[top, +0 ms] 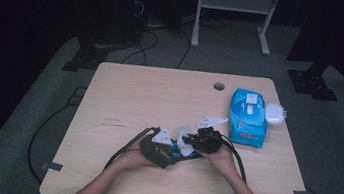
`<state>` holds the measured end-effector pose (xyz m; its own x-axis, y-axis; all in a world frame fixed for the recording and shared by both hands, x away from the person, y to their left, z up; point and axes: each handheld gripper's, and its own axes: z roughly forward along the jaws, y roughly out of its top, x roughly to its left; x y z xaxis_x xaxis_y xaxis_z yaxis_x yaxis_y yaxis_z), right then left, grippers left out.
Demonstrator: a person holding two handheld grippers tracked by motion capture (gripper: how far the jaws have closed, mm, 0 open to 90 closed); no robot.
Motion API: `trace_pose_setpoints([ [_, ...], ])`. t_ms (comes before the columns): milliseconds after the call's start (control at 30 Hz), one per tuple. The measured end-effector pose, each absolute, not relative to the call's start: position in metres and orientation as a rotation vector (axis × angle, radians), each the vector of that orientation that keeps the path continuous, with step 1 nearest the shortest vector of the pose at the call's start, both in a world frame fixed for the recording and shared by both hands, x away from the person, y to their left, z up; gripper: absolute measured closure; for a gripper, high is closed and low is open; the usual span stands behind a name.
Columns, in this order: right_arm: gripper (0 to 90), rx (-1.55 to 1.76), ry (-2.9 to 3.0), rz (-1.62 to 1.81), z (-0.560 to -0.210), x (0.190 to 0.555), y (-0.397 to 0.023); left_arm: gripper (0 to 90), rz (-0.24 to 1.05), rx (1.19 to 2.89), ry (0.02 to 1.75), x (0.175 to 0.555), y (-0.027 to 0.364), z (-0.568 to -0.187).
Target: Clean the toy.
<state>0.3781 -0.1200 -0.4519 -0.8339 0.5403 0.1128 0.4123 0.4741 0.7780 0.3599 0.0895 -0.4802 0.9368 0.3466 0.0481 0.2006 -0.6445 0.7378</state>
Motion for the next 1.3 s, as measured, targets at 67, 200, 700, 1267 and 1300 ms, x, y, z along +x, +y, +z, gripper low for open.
trace_pose_setpoints([
  [67,82.3,0.806,2.58,1.29,-0.453,0.377,-0.113,23.9,0.235,2.29,0.386,0.36,0.09,-0.48],
  [200,82.3,0.809,2.563,1.27,-0.452,0.38,-0.122,23.9,0.236,2.29,0.384,0.36,0.09,-0.48],
  [700,82.2,1.008,2.472,1.166,-0.463,0.367,-0.203,23.9,0.235,2.292,0.385,0.36,0.09,-0.48],
  [1267,82.0,0.98,2.477,1.237,-0.457,0.386,-0.169,23.9,0.229,2.292,0.381,0.361,0.09,-0.48],
  [1300,82.0,0.971,2.479,1.236,-0.457,0.388,-0.166,24.0,0.226,2.291,0.384,0.361,0.09,-0.481],
])
